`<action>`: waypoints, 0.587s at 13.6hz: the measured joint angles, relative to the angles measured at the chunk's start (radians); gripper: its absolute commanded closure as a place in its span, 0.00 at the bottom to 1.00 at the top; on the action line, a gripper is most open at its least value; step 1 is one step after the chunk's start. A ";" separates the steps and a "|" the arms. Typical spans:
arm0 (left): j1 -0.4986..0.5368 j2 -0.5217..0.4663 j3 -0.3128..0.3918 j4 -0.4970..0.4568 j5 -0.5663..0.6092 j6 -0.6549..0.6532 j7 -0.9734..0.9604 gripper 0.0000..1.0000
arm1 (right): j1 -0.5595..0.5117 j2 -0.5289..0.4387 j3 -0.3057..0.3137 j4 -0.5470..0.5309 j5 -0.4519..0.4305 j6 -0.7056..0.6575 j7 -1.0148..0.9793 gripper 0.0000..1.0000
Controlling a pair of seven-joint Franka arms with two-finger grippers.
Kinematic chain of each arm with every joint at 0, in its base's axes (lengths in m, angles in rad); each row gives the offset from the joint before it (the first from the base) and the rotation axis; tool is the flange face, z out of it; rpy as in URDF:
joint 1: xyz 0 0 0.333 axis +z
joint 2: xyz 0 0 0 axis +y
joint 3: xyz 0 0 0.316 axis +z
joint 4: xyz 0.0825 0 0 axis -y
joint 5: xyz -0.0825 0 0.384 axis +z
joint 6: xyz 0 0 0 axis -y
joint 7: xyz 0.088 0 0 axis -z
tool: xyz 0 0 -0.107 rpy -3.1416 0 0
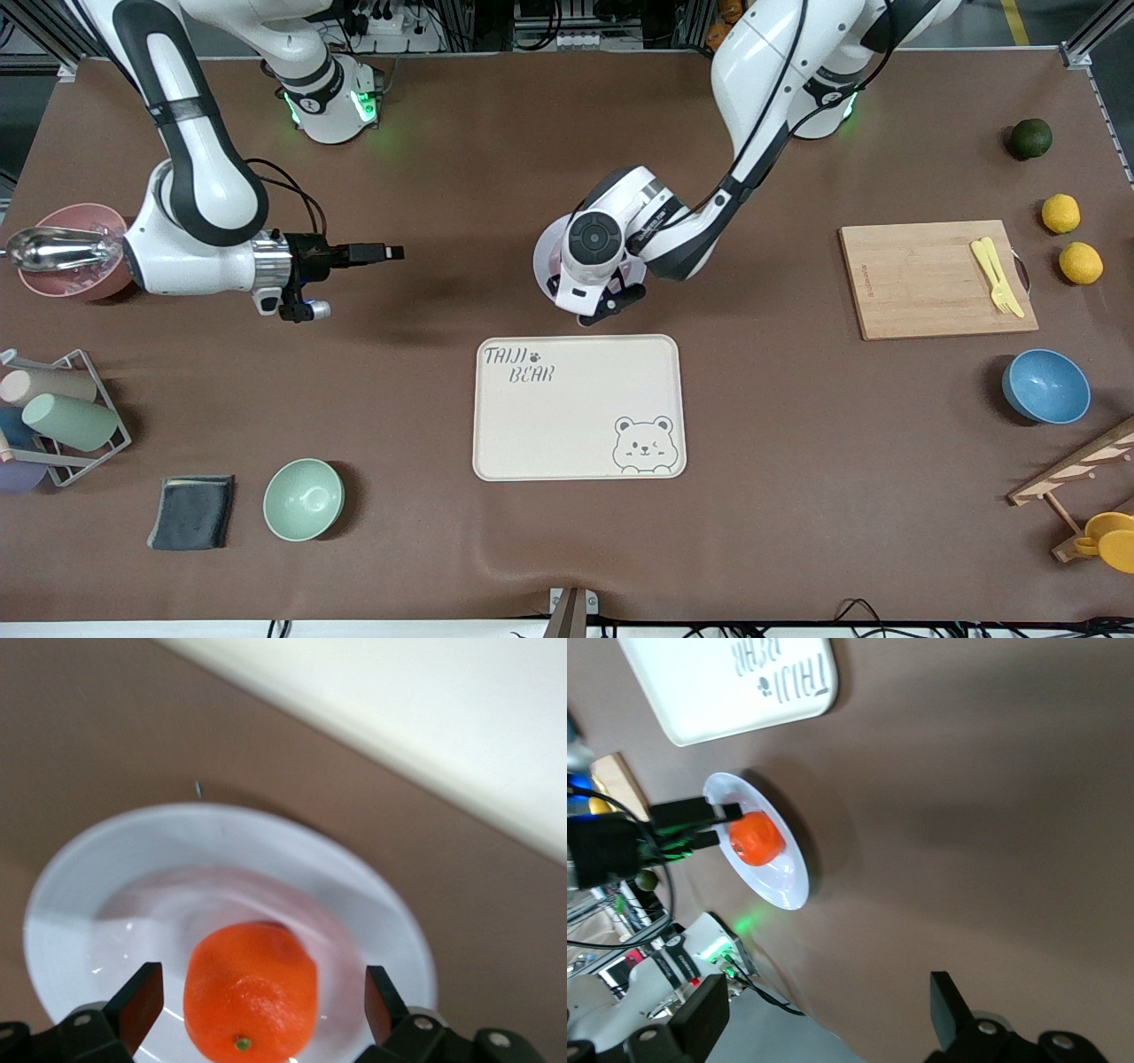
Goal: Place orange and plate with both arms
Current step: 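Release the orange onto the plate while the right gripper approaches, then withdraw the left gripper while the right gripper grips the plate rim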
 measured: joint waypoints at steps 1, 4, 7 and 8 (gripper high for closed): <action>0.028 -0.038 0.001 0.009 0.000 -0.020 0.000 0.00 | 0.025 0.000 0.000 -0.022 0.037 0.036 -0.016 0.00; 0.139 -0.196 0.003 0.022 0.000 -0.098 0.014 0.00 | 0.137 0.002 0.002 -0.093 0.183 0.177 -0.072 0.00; 0.256 -0.329 0.006 0.021 0.001 -0.133 0.100 0.00 | 0.273 0.021 0.004 -0.139 0.382 0.309 -0.142 0.00; 0.290 -0.358 0.006 0.022 0.001 -0.134 0.151 0.00 | 0.318 0.038 0.004 -0.145 0.453 0.349 -0.171 0.00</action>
